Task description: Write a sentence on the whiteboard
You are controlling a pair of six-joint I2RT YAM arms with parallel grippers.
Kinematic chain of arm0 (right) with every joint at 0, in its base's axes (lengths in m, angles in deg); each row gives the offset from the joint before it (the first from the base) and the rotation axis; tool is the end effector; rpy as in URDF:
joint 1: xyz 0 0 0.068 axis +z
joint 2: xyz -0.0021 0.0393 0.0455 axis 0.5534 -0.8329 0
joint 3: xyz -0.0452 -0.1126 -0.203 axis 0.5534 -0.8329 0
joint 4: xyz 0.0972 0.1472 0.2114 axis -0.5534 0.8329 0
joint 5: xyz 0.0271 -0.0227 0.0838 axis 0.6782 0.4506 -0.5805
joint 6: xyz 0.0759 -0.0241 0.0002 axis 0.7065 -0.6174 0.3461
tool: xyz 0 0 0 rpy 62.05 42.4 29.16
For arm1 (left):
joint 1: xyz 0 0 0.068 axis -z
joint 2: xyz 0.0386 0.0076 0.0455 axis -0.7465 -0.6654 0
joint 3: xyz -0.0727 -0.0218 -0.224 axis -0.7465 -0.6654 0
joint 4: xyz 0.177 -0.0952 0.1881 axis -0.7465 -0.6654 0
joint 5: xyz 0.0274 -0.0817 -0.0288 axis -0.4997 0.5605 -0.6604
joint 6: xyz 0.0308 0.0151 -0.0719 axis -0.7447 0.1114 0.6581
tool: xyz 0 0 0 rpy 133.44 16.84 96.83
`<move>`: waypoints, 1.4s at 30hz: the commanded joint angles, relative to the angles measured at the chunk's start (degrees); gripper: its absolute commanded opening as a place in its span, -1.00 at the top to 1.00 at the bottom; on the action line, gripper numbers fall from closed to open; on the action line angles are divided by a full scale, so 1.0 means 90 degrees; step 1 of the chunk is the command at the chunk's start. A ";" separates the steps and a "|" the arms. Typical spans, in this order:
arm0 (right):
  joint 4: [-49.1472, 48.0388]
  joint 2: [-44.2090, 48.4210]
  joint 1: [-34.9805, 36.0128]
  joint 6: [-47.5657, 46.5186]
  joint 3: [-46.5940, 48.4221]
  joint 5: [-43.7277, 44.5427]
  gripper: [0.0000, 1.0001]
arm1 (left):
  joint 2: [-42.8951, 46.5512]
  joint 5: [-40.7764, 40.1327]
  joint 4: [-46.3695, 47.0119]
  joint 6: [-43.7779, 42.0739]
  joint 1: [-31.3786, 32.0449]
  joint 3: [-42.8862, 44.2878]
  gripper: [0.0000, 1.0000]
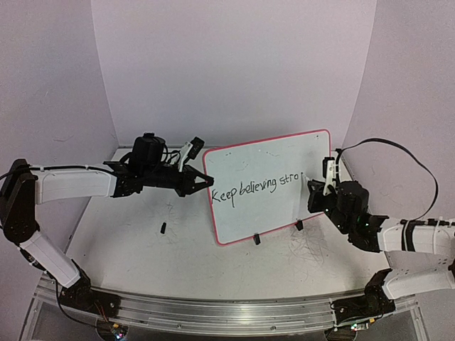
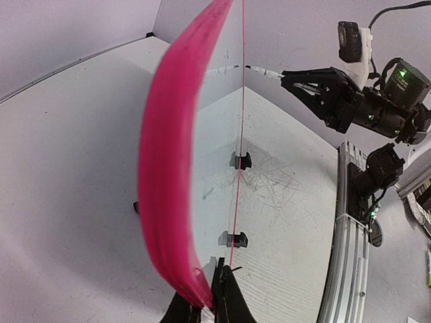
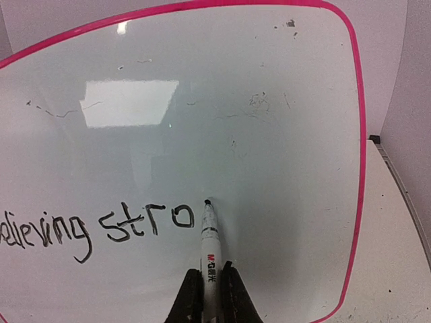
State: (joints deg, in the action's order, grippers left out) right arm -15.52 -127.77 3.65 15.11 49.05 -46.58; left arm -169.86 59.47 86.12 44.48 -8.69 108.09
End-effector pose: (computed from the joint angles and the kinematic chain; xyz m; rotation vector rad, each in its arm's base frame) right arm 0.2497 0.1629 0.1779 -0.2122 1.7109 0.3030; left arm 0.2769 -0.2745 0.2074 0.9441 1.8589 -1.0310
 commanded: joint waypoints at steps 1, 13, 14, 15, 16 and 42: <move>-0.0351 -0.0107 -0.0014 -0.0112 0.0243 -0.0071 1.00 | -0.0041 -0.0696 -0.0406 -0.0637 -0.0024 -0.0014 1.00; -0.0431 -0.0244 -0.0011 -0.0124 0.0294 -0.0119 1.00 | -0.0067 -0.0647 -0.0406 -0.0637 -0.0024 -0.0006 1.00; -0.0443 -0.0252 -0.0012 -0.0134 0.0303 -0.0114 1.00 | -0.0067 -0.0638 -0.0411 -0.0637 -0.0024 -0.0007 1.00; -0.0447 -0.0268 -0.0011 -0.0135 0.0310 -0.0110 1.00 | -0.0064 -0.0637 -0.0407 -0.0637 -0.0024 -0.0004 1.00; -0.0454 -0.0288 -0.0010 -0.0136 0.0320 -0.0094 1.00 | -0.0062 -0.0638 -0.0406 -0.0637 -0.0021 -0.0007 1.00; 0.0301 -0.0110 -0.0011 0.0429 -0.0010 -0.0143 1.00 | -0.0027 -0.0663 -0.0406 -0.0637 -0.0024 -0.0008 1.00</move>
State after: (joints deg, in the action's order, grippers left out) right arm -14.01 -129.84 3.65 17.33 49.68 -47.58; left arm -169.86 59.12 86.02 44.64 -8.69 108.09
